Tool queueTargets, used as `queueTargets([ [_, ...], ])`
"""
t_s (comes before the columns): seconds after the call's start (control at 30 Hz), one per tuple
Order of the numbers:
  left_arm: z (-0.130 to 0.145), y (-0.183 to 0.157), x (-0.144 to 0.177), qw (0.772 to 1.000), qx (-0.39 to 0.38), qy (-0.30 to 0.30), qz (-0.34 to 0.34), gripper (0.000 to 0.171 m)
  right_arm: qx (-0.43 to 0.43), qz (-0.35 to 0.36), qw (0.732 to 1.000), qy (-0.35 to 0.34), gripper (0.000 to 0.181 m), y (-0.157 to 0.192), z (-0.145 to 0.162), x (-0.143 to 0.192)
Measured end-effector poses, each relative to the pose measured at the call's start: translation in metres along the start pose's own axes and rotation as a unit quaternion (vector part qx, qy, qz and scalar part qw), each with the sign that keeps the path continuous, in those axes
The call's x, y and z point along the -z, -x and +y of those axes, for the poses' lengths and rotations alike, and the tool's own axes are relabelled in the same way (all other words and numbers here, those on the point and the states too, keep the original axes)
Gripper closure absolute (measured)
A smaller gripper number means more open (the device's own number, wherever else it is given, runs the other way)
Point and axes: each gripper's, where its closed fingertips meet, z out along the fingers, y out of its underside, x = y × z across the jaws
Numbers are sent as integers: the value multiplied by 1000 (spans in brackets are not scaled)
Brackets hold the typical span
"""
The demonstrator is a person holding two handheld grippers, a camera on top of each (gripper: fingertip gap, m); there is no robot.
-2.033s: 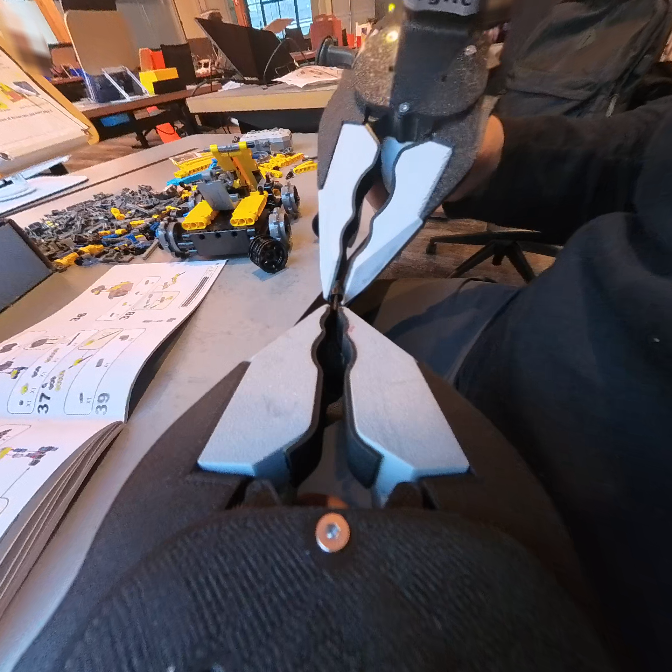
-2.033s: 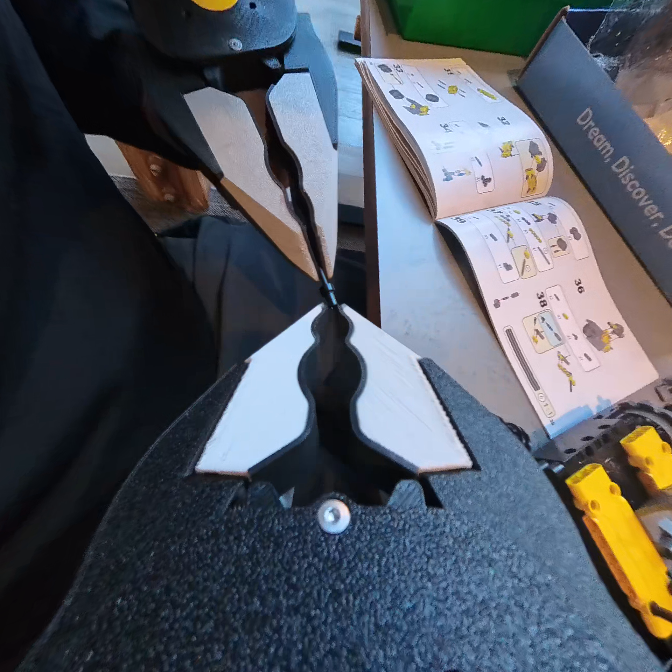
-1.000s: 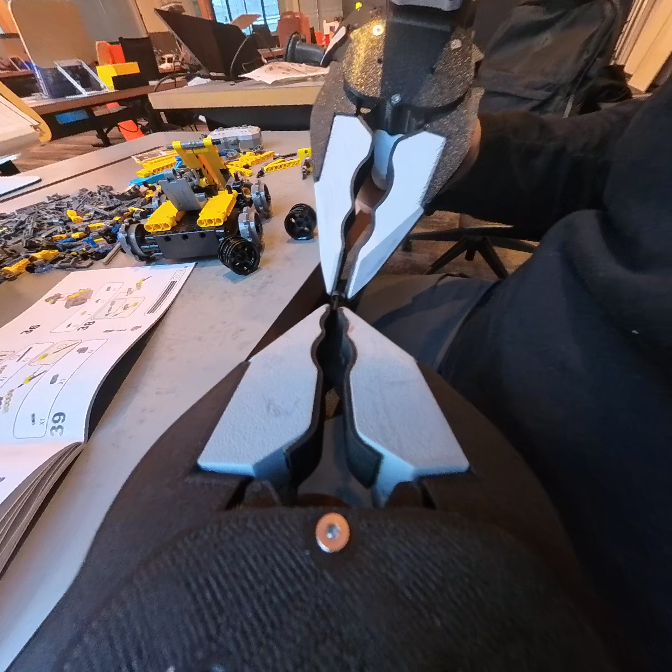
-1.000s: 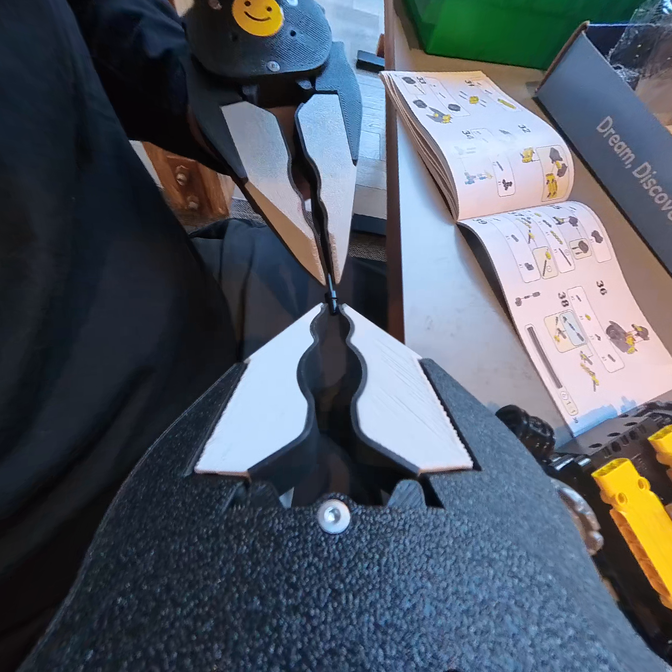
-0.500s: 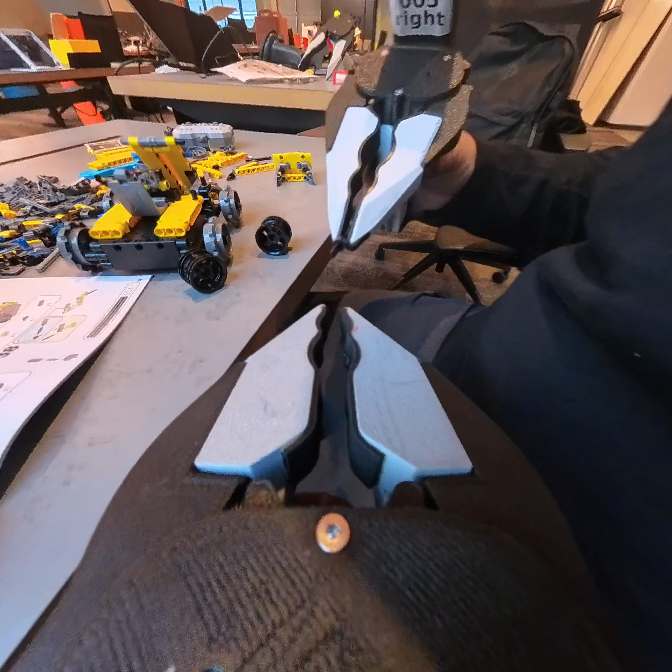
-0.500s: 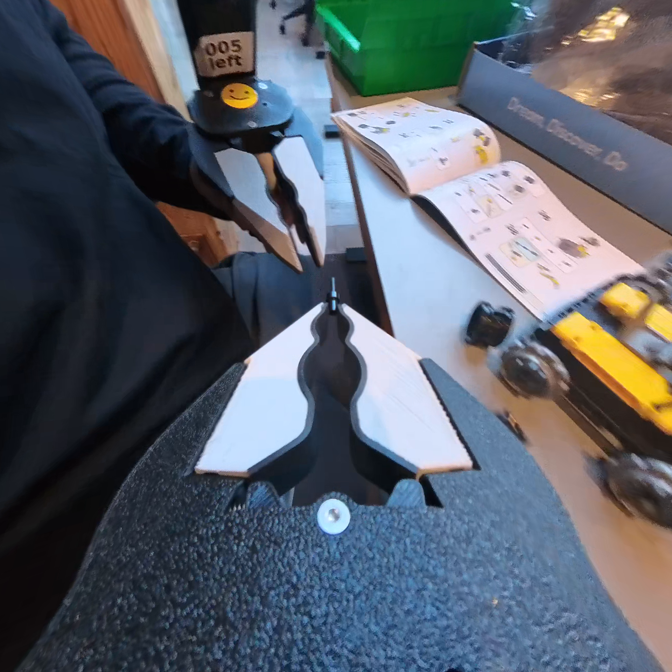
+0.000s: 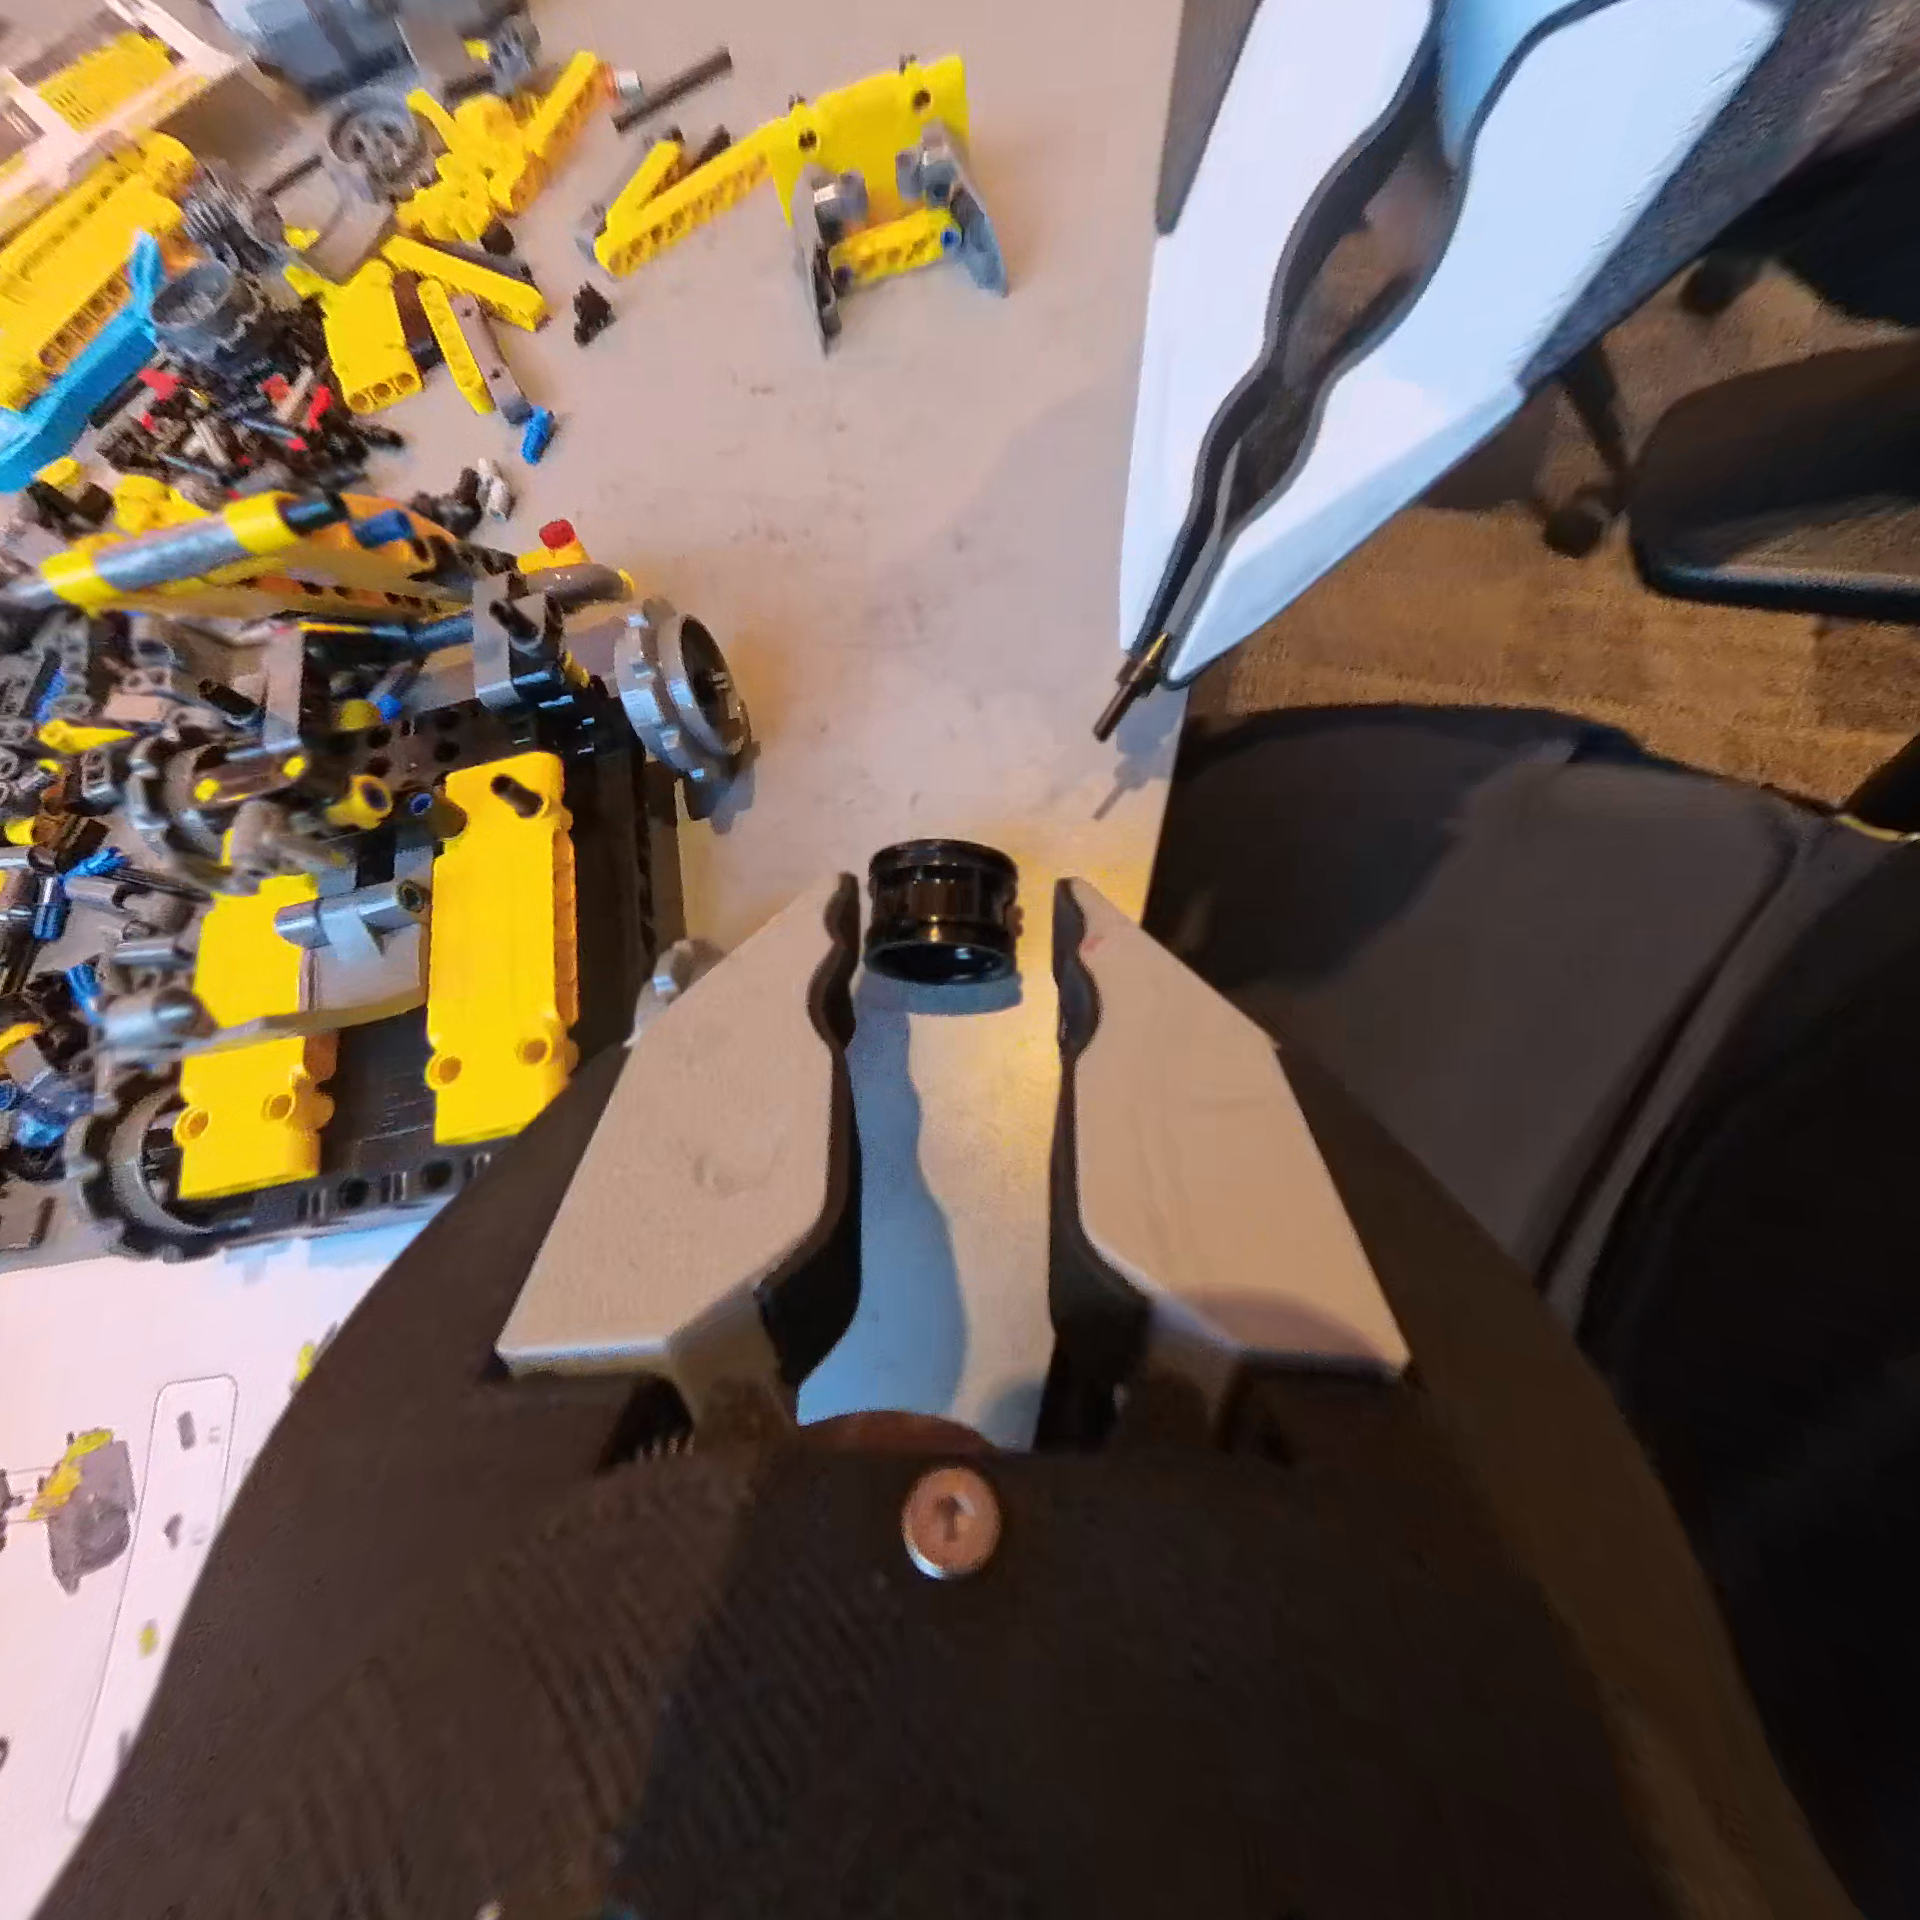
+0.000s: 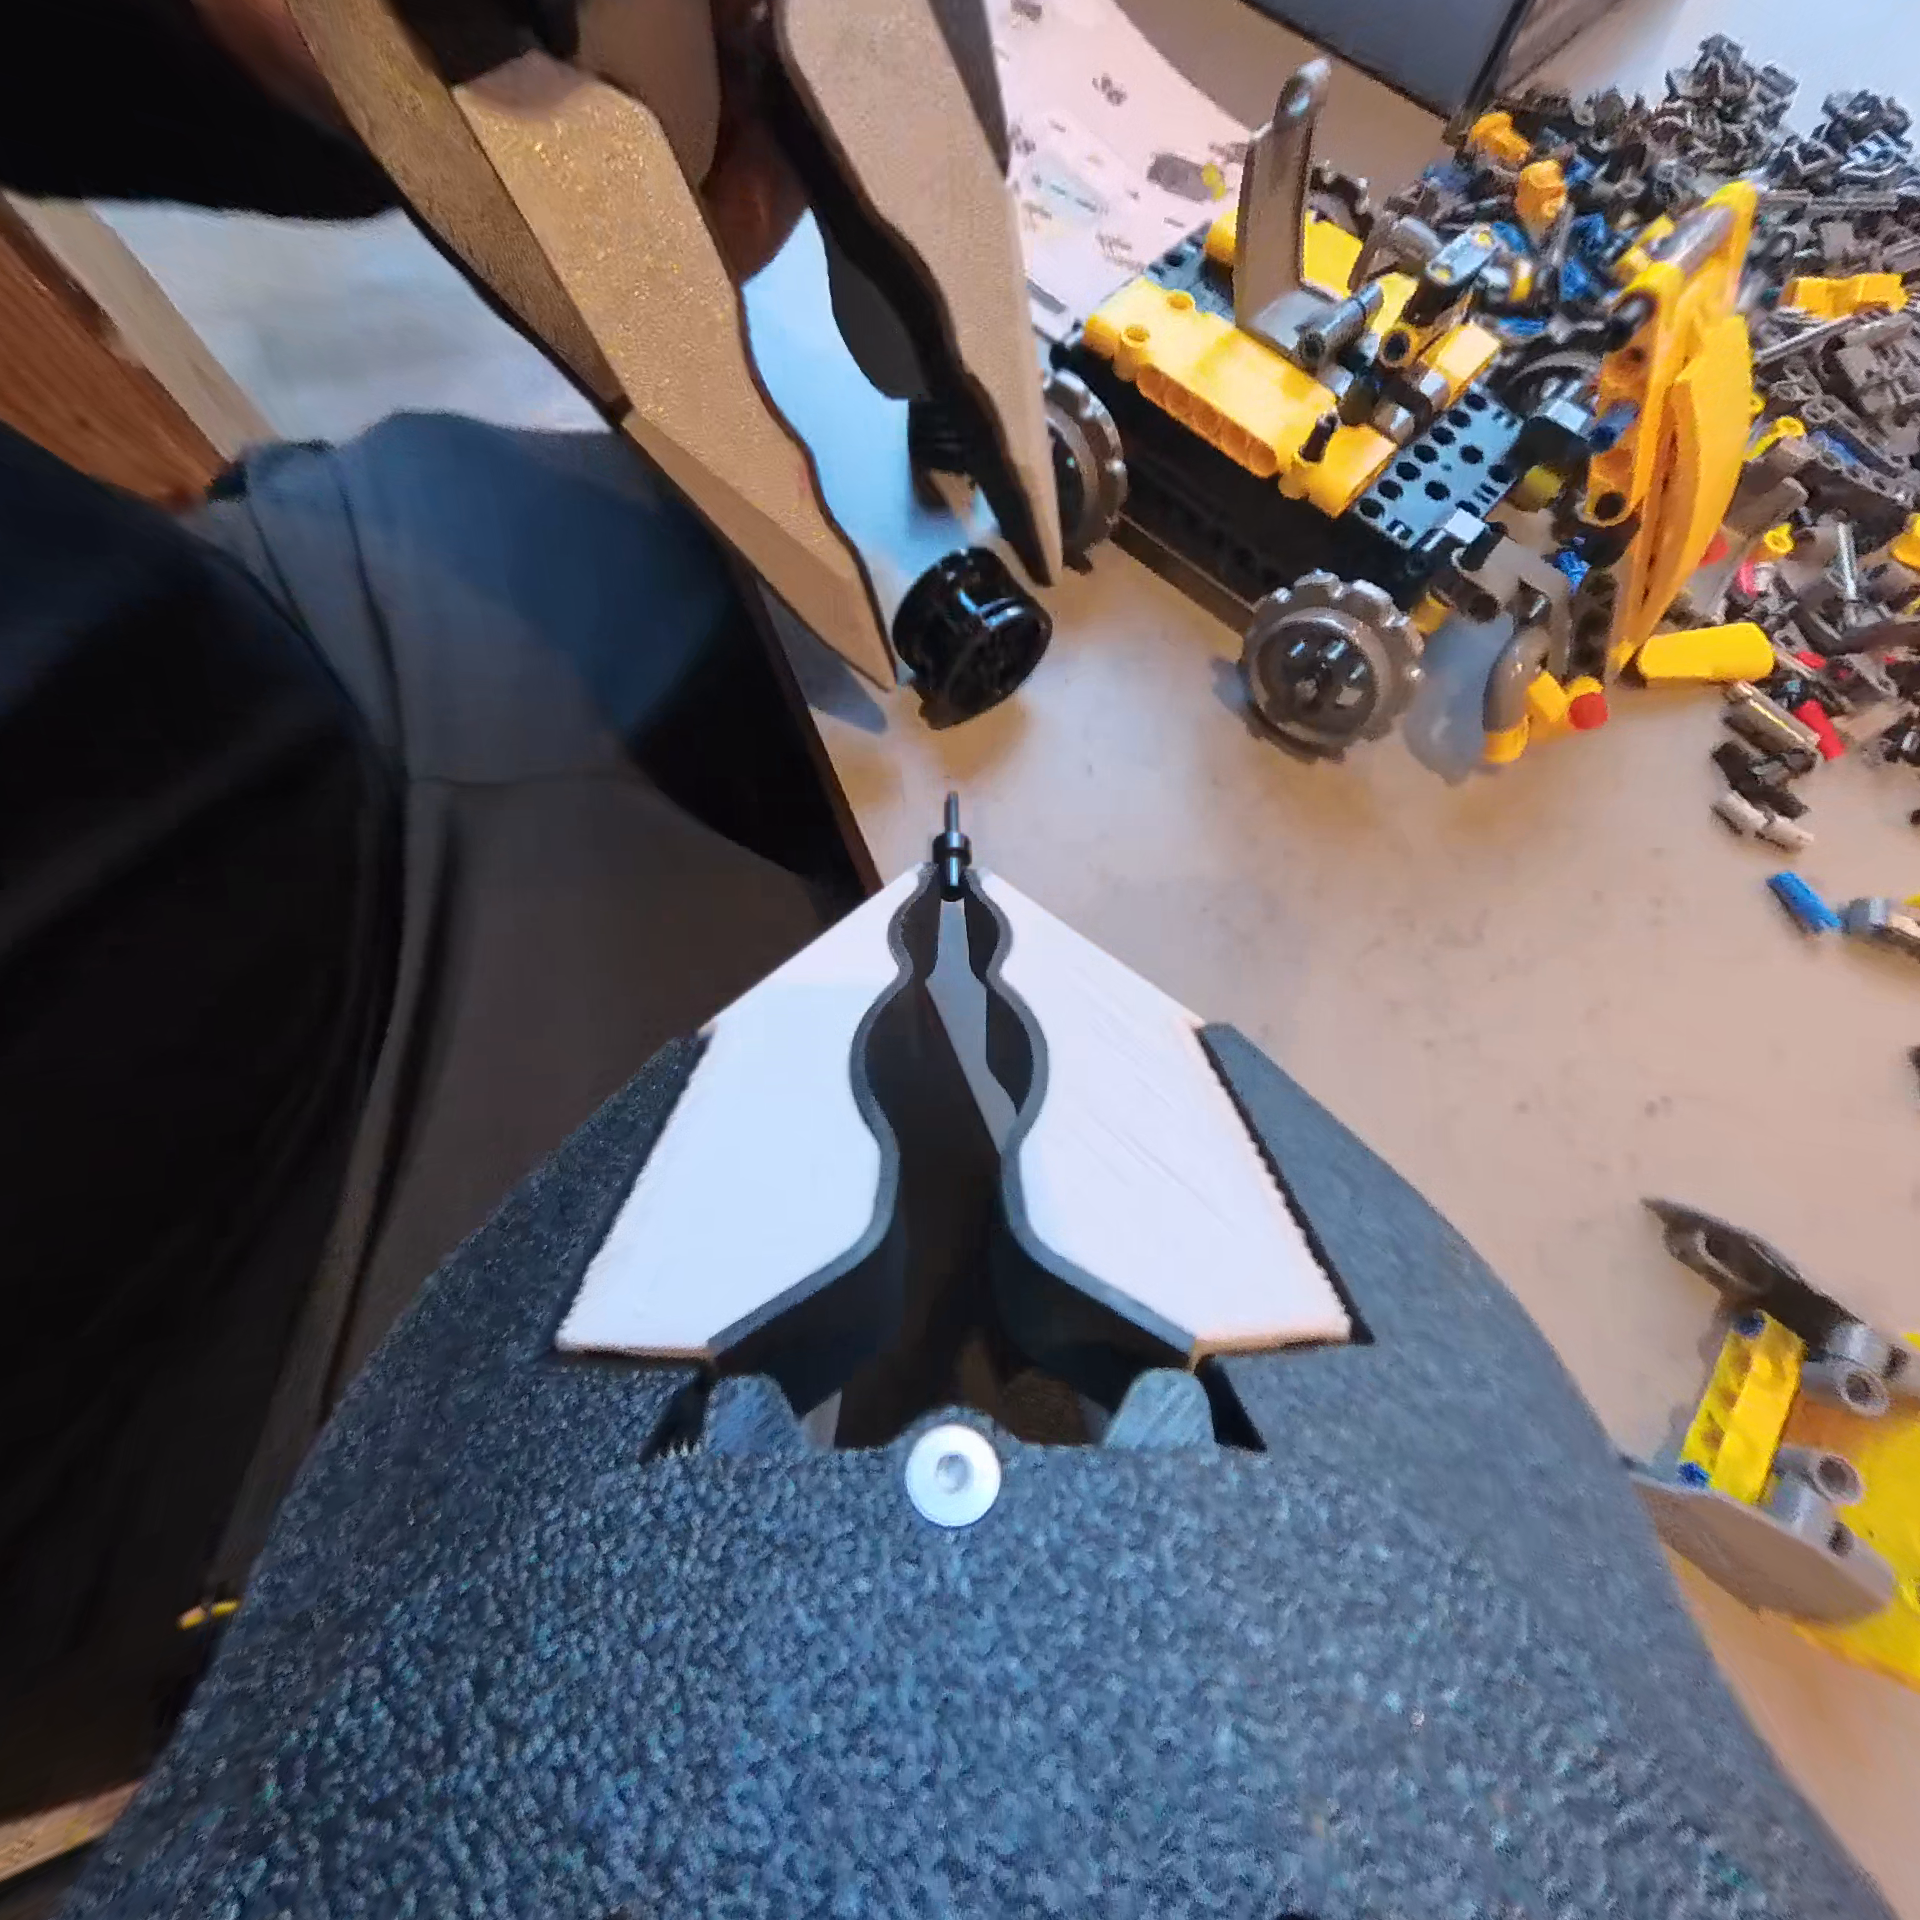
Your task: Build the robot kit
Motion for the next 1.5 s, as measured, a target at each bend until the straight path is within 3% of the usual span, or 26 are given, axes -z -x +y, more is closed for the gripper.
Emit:
queueTargets([
  [0.27, 8, 2, -7, 997, -63, 45, -9, 143, 6, -14, 1000, 0, 177, -3, -2, -11],
  [0.47, 18, -12, 13, 996, -82, -31, 8, 143, -25, -59, 997, -50, 177, 10, -25, -14],
  [0.7, 33, -16, 32, 987, -152, -44, -31, 143, -101, -140, 983, -67, 177, 28, -40, -24],
  [1.07, 36, -18, 35, 985, -161, -49, -30, 143, -105, -148, 983, -20, 177, 35, -35, -50],
  [1.17, 36, -15, 40, 979, -185, -59, -67, 144, -105, -153, 982, -26, 177, 39, -38, -51],
  [1.3, 5, -13, 79, 954, -180, -212, -109, 144, -105, -147, 981, -72, 177, 36, -55, -34],
  [1.4, -14, -17, 108, 942, -79, -324, -23, 143, -120, -170, 970, -127, 177, 37, -74, -13],
  [1.5, -27, -15, 133, 912, -18, -408, 35, 144, -123, -175, 966, -144, 177, 38, -81, -4],
])
